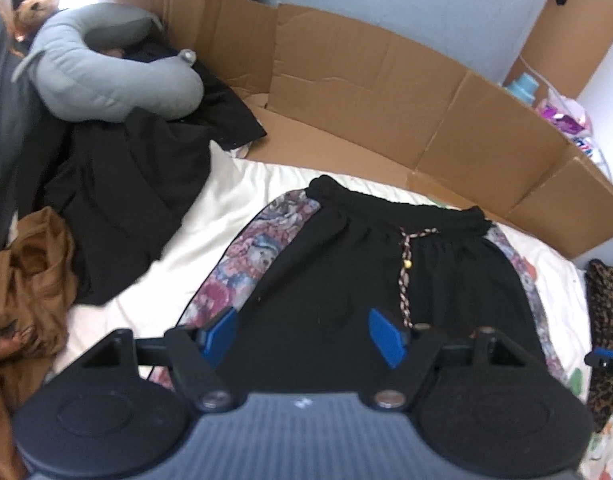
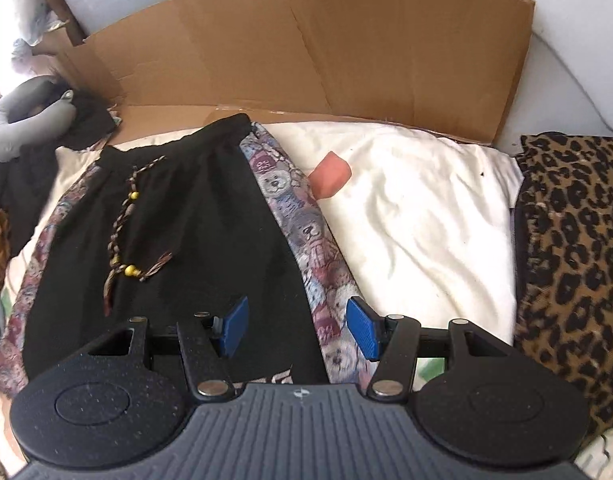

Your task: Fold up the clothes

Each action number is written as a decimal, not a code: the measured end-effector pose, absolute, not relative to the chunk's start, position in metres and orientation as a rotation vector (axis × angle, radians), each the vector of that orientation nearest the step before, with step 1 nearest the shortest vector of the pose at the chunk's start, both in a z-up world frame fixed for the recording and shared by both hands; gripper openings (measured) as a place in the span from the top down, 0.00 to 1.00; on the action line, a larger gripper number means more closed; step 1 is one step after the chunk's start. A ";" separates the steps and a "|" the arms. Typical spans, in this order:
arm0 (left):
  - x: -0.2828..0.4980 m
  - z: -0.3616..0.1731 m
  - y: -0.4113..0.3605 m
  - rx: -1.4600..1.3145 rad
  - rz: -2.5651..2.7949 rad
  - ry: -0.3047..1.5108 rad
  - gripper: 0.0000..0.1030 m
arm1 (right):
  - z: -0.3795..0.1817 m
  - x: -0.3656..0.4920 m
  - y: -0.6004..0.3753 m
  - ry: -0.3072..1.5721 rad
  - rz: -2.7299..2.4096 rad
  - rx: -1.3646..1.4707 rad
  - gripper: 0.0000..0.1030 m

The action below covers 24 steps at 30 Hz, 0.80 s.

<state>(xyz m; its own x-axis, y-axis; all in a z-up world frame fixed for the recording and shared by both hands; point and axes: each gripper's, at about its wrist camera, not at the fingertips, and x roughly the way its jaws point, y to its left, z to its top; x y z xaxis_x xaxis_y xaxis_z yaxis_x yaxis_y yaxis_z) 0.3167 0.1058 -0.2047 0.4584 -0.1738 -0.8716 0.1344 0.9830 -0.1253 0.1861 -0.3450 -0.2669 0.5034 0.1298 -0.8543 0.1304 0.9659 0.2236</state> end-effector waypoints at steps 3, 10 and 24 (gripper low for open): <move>0.332 -0.221 0.103 -0.026 -0.205 1.060 0.29 | -0.285 0.192 -0.345 1.027 0.025 0.283 0.49; 0.360 -0.271 0.110 -0.056 -0.215 1.058 0.56 | -0.317 0.207 -0.343 0.959 0.042 0.304 0.86; 0.395 -0.347 0.128 0.060 -0.144 1.116 0.83 | -0.356 0.241 -0.348 0.974 0.036 0.374 0.89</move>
<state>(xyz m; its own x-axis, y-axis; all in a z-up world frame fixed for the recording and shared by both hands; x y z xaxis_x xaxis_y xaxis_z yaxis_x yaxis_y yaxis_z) 0.3950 0.1284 -0.3470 0.4312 -0.0854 -0.8982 0.1460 0.9890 -0.0239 0.2406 -0.3480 -0.3563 0.5664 0.1962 -0.8004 0.1364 0.9355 0.3259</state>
